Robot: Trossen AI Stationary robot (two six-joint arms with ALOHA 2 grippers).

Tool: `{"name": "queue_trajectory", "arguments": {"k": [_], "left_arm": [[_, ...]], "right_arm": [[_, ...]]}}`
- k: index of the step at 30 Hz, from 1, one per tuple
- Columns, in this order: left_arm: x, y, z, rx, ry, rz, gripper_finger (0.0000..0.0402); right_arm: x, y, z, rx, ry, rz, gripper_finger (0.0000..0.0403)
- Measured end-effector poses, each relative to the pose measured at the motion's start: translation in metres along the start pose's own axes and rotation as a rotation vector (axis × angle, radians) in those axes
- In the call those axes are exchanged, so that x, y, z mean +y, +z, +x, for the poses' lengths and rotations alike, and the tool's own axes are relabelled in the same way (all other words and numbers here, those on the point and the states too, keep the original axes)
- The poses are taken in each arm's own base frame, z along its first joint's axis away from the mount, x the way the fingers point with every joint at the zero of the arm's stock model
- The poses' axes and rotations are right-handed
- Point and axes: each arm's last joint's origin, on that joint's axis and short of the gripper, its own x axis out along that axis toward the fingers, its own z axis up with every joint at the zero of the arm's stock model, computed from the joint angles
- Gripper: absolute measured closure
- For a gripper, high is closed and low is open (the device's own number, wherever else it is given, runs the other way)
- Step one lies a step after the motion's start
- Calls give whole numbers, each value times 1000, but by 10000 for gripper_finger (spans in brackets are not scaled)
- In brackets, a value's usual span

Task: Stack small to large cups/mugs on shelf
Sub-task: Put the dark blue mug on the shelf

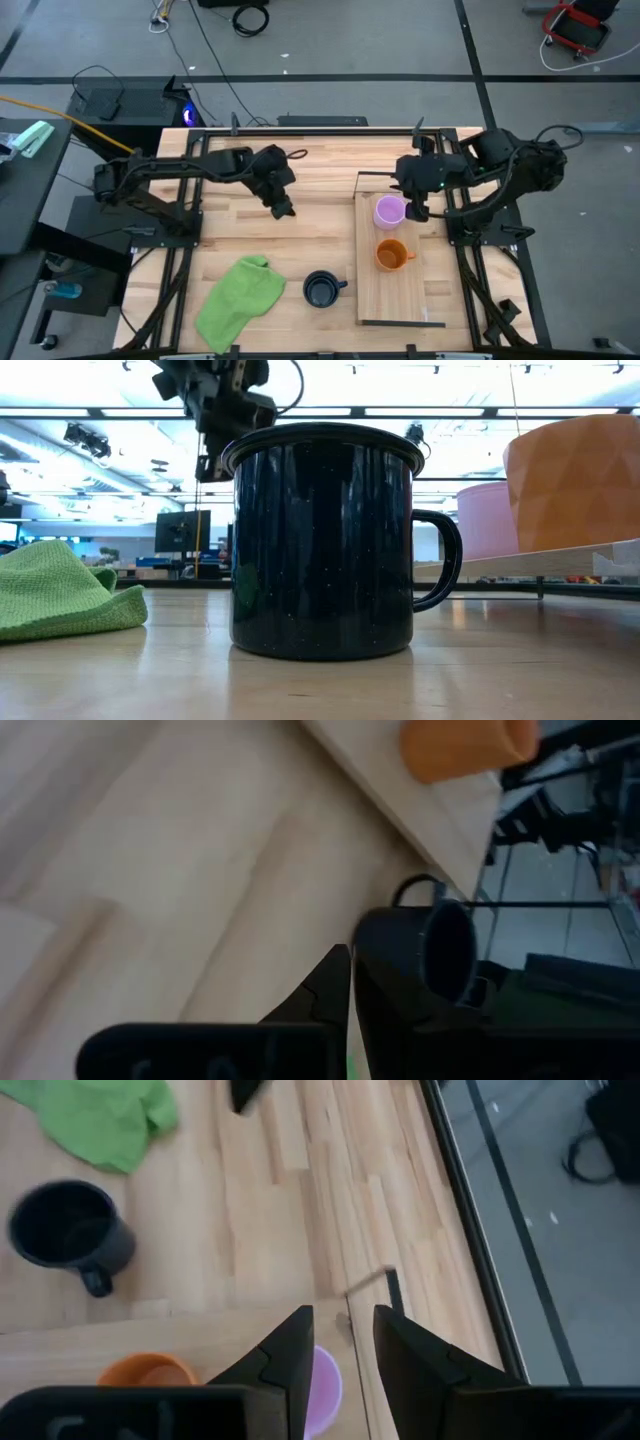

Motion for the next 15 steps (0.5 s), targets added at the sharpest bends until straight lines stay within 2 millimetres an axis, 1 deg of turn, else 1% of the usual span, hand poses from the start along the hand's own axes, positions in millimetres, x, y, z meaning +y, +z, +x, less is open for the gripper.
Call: {"name": "queue_trajectory", "arguments": {"k": [3,5,10,13,15], "left_arm": [[-9,-4,5,8,-23,20,374],[-14,-7,7,21,-32,32,373],[-23,-14,13,45,-41,51,377],[-28,-18,15,35,-12,32,382],[-30,-20,17,29,4,28,384]], "right_arm": [[-6,-6,-1,39,-48,59,289],[-13,-9,-6,23,-66,118,289],[-31,-23,-32,-79,-58,278,289],[-42,-36,-50,-148,-77,372,289],[-48,-47,-58,-178,-85,423,289]]}}
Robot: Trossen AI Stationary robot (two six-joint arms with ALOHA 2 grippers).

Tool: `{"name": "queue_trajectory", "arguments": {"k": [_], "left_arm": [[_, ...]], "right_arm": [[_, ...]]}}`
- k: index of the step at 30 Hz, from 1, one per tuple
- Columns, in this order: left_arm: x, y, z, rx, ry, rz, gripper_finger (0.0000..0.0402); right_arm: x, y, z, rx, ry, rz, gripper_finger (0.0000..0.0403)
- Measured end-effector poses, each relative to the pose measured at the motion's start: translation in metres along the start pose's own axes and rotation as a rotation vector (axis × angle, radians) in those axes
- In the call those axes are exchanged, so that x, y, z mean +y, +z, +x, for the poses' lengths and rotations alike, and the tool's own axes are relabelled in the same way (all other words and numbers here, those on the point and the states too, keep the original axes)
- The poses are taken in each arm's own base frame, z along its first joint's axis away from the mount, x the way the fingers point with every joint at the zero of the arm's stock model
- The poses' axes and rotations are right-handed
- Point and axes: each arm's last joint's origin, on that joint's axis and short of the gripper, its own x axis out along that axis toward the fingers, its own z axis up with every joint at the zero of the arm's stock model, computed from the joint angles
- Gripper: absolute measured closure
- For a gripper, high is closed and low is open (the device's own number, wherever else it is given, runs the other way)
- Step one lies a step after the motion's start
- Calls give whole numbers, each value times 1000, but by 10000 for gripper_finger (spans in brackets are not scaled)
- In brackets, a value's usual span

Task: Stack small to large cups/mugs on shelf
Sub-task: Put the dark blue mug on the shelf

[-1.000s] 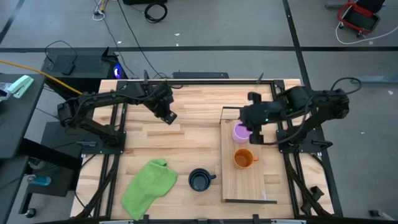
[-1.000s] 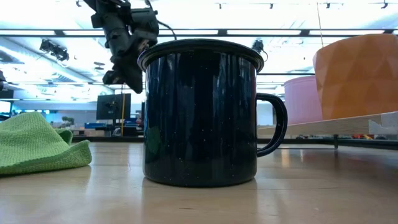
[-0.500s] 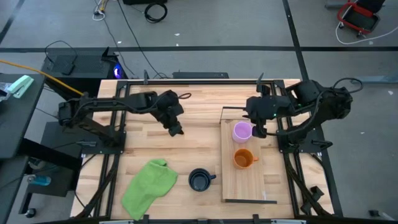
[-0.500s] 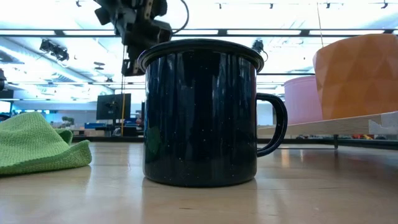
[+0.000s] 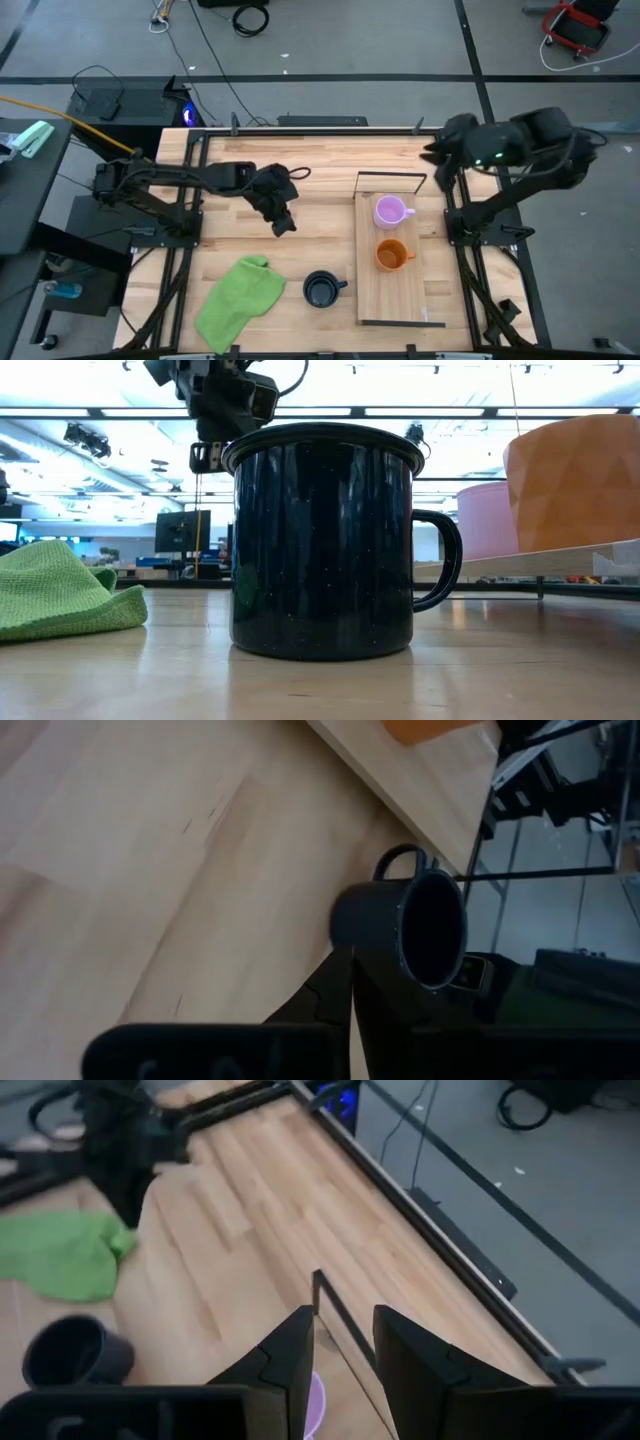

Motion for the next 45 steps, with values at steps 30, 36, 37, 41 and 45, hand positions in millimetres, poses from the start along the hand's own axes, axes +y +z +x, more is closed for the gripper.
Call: {"name": "queue_trajectory", "arguments": {"k": [30,36,37,41,45], "left_arm": [[-117,-6,55,-7,406,-141,377],[-133,1,65,87,469,-148,363],[-134,1,69,106,460,-154,359],[-134,-9,83,180,455,-259,339],[-138,-28,89,198,504,-462,320]], "right_arm": [[-69,-119,-4,-62,328,107,288],[-68,-119,-4,-57,344,74,288],[-68,-119,-4,-57,344,70,288],[-67,-119,-4,-55,347,61,288],[-67,-119,-4,-44,366,60,288]]}}
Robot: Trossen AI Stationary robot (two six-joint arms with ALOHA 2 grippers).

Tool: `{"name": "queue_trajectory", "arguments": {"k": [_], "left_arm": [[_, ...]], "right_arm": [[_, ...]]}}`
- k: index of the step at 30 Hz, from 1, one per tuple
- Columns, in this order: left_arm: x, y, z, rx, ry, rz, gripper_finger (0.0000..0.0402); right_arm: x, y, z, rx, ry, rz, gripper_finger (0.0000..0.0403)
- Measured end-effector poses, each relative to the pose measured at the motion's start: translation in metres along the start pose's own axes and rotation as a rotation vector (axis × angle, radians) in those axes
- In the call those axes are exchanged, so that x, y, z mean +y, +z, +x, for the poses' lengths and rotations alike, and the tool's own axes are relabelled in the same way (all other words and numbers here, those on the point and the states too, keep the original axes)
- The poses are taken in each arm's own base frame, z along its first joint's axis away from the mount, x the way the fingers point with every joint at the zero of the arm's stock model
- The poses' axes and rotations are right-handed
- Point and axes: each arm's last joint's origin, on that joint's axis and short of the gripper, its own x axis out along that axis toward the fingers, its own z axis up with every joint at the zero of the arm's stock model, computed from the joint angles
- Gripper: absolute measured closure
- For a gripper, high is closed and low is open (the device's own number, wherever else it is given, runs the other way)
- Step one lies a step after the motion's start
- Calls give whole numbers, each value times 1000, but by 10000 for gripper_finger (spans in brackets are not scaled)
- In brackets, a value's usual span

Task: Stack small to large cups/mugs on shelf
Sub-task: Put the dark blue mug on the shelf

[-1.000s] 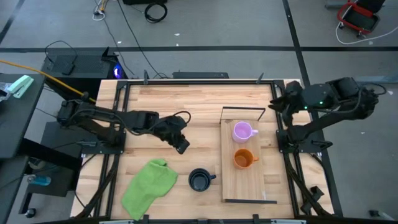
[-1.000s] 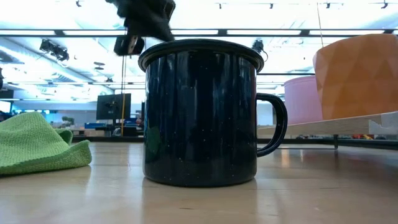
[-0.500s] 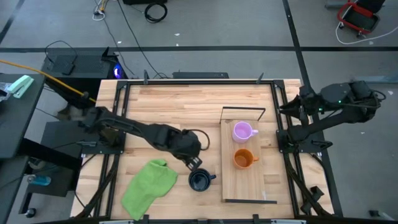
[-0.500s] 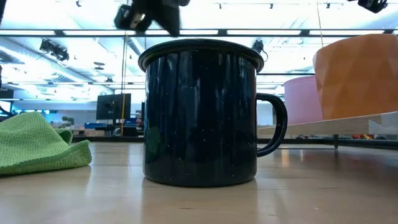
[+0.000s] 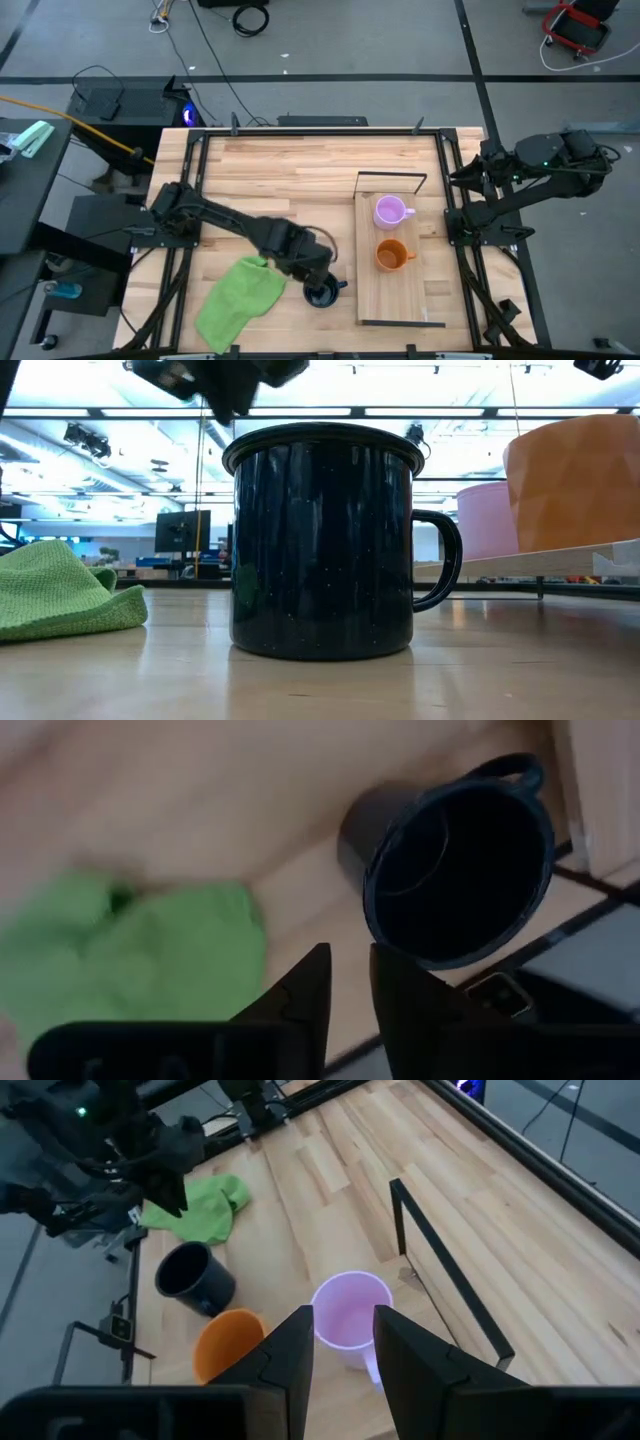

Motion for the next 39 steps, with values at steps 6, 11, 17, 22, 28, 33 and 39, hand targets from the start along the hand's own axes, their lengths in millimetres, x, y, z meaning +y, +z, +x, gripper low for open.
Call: {"name": "queue_trajectory", "arguments": {"k": [6,11,17,22,28,33,39], "left_arm": [[-10,-29,3,-88,-51,-193,300],[-10,-38,4,-181,-52,-283,294],[-15,-42,24,-180,-23,-298,294],[-20,-44,29,-188,-56,-291,294],[-21,-44,33,-203,-44,-264,294],[-24,-49,44,-192,-38,-244,294],[-28,-57,55,-142,-39,-285,294]], "right_arm": [[0,0,0,2,3,-12,288],[0,0,0,2,3,-11,288],[0,0,0,2,3,9,288],[0,0,0,1,3,35,288],[1,1,1,4,1,70,288],[3,2,4,17,-6,76,289],[7,5,11,53,0,60,289]]}}
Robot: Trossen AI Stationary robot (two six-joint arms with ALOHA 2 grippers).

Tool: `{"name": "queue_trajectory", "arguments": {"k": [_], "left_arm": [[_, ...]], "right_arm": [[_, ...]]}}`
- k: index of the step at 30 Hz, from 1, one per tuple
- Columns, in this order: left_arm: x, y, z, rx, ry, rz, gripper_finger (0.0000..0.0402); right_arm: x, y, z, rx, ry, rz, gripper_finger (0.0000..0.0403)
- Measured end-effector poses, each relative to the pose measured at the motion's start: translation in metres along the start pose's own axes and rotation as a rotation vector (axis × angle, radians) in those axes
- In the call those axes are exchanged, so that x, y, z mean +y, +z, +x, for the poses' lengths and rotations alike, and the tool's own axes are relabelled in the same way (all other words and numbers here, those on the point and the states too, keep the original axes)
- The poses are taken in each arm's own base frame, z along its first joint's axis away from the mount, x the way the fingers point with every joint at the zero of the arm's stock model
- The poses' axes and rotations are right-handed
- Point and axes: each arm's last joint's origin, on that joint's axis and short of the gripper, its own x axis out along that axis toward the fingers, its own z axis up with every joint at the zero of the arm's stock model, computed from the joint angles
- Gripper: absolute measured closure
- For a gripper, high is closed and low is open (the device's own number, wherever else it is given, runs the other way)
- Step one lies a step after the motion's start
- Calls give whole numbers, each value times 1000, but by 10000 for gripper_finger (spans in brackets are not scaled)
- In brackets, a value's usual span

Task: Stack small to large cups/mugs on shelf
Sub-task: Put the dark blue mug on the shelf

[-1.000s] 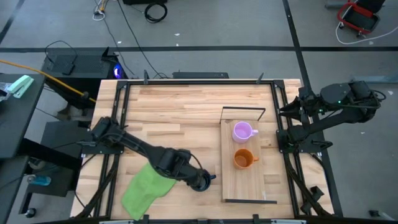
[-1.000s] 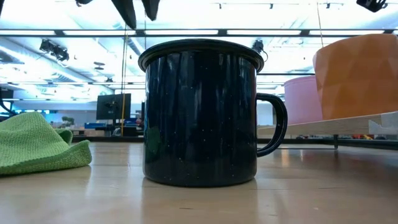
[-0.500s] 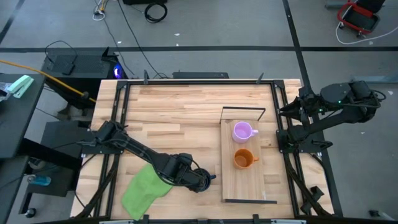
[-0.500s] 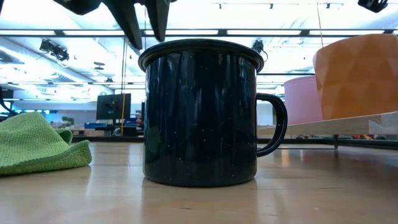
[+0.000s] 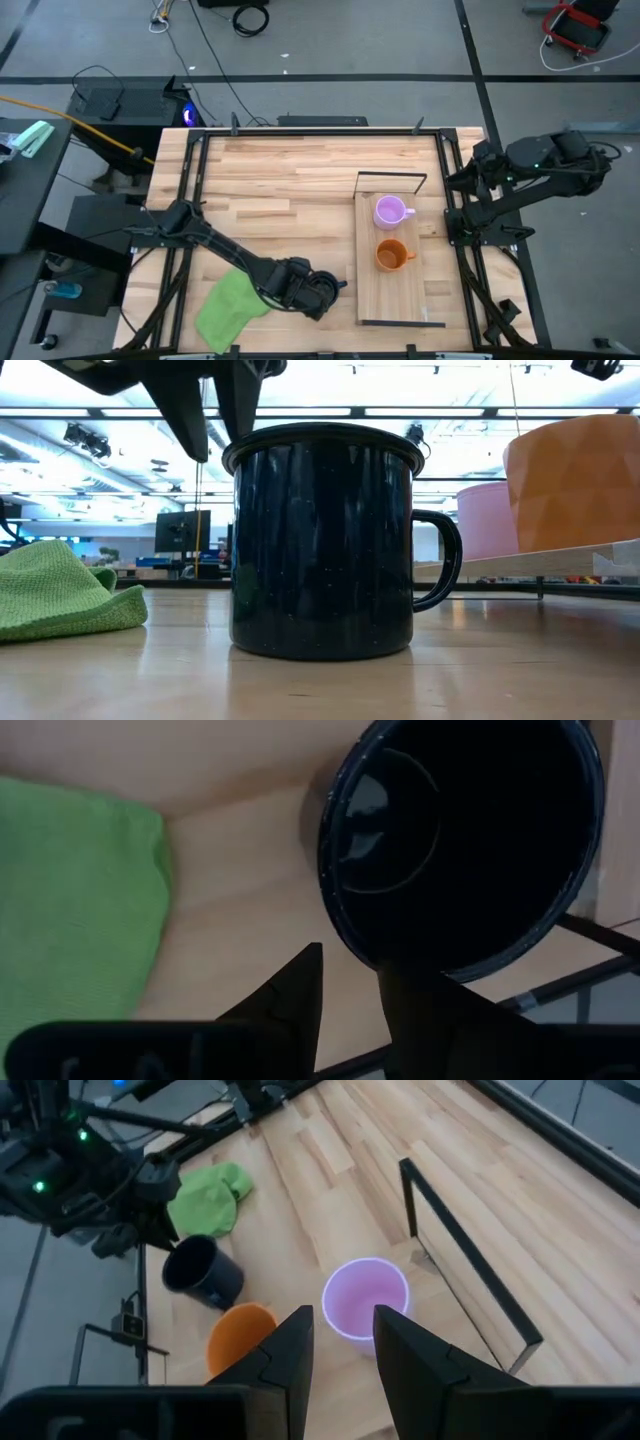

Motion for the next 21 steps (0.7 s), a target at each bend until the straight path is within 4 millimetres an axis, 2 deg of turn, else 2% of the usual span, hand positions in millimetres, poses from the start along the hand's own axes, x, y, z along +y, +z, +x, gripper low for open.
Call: {"name": "queue_trajectory", "arguments": {"k": [5,13,21], "left_arm": [[-2,2,1,4,-15,-56,294],[-7,17,4,-48,-30,-168,294],[-11,25,5,-53,-61,-202,294]], "right_arm": [[3,2,4,24,4,-53,289],[5,1,6,58,45,-122,289],[5,1,6,64,58,-164,289]]}}
